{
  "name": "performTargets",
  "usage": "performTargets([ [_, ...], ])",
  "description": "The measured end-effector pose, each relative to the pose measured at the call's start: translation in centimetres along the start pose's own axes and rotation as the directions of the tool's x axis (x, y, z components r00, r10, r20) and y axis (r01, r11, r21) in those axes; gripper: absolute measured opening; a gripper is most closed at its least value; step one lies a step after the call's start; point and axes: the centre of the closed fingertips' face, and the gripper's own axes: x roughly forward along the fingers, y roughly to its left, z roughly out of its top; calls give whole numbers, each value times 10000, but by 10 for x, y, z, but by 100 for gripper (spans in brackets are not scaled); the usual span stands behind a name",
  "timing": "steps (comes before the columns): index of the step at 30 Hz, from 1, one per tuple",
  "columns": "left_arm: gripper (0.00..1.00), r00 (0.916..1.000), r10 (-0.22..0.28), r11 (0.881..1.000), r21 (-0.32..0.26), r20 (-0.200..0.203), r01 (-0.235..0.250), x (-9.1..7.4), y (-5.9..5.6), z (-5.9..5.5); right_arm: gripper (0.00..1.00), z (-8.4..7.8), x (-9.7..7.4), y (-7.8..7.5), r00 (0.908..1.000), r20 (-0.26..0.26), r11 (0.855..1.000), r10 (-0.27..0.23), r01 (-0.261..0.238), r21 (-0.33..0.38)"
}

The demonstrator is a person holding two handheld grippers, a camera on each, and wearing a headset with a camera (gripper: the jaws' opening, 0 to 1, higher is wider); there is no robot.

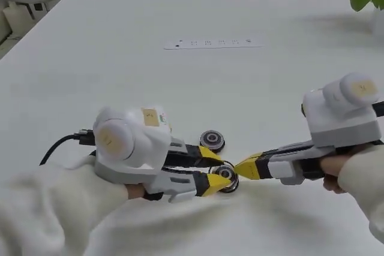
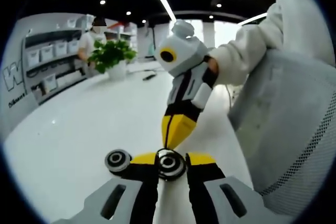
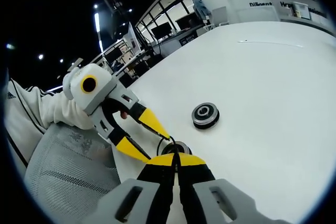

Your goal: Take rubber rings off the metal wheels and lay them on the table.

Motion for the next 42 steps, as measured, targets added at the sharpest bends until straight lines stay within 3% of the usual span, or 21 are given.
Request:
performTargets([
  [3,27,9996,83,10000,9,258,-83,-7,1,9,0,1,-1,0,10000,33,10000,-27,28,-61],
  [14,45,9979,326,9987,365,563,-347,-29,7,29,0,6,-3,3,9999,171,9999,13,-11,-100],
  [18,48,9975,402,9974,576,588,-435,-35,7,34,0,7,-3,4,9998,187,9999,30,-28,-104],
  [22,58,9964,487,9977,440,695,-518,-39,7,37,0,9,-4,6,9997,241,9999,57,-53,-152],
  [33,73,9946,737,9972,22,733,-741,-57,7,33,0,14,-3,11,9992,371,9996,149,-140,-259],
  [42,86,9869,1512,9872,-601,570,-1478,-78,16,12,0,16,-1,16,9989,394,9993,241,-229,-301],
])
